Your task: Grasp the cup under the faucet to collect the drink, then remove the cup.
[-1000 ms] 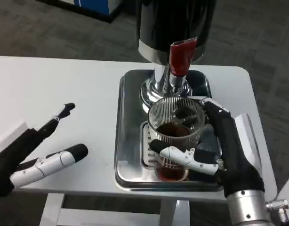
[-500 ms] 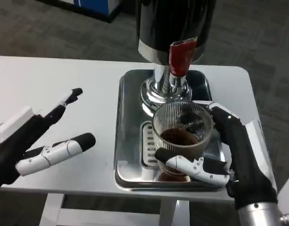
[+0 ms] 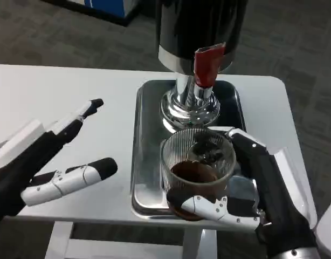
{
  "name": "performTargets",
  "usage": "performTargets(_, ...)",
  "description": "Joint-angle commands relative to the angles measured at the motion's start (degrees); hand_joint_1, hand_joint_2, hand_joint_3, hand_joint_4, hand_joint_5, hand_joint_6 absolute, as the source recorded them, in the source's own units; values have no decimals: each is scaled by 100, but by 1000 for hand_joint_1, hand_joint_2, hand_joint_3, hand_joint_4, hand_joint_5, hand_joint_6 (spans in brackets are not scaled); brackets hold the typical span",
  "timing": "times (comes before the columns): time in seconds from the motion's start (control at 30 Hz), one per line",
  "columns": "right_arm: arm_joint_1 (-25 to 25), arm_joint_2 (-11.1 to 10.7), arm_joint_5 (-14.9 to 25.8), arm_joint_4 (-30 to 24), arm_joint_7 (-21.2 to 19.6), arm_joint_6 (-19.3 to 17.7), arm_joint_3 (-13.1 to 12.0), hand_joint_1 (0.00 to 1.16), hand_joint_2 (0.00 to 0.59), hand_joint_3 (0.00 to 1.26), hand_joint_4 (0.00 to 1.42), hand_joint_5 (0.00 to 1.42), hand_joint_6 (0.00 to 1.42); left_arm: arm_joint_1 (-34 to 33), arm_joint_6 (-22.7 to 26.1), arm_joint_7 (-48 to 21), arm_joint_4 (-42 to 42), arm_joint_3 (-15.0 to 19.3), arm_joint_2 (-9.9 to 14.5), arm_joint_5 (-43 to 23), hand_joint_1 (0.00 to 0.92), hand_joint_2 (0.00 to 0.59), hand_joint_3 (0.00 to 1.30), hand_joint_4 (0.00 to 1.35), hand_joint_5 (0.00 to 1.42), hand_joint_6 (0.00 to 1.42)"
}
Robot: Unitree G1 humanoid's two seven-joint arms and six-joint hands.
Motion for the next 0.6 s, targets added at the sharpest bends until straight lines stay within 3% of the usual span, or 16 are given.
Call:
performTargets(0.03,138,51,99,-402,100,-28,90,886,145,687,686,890,1005,315,-230,-175,-270,202,132,-135,0,76,0,0,0,0)
performTargets(0.3,331,18,159,-756,331,55,121,878,143,687,686,902,1008,1003,-308,-222,-886,614,9,-391,0,73,0,0,0,0)
performTargets(0.6,456,-119,232,-980,590,106,26,875,142,694,696,904,1012,1474,-393,-340,-1366,859,-13,-507,0,73,0,0,0,0)
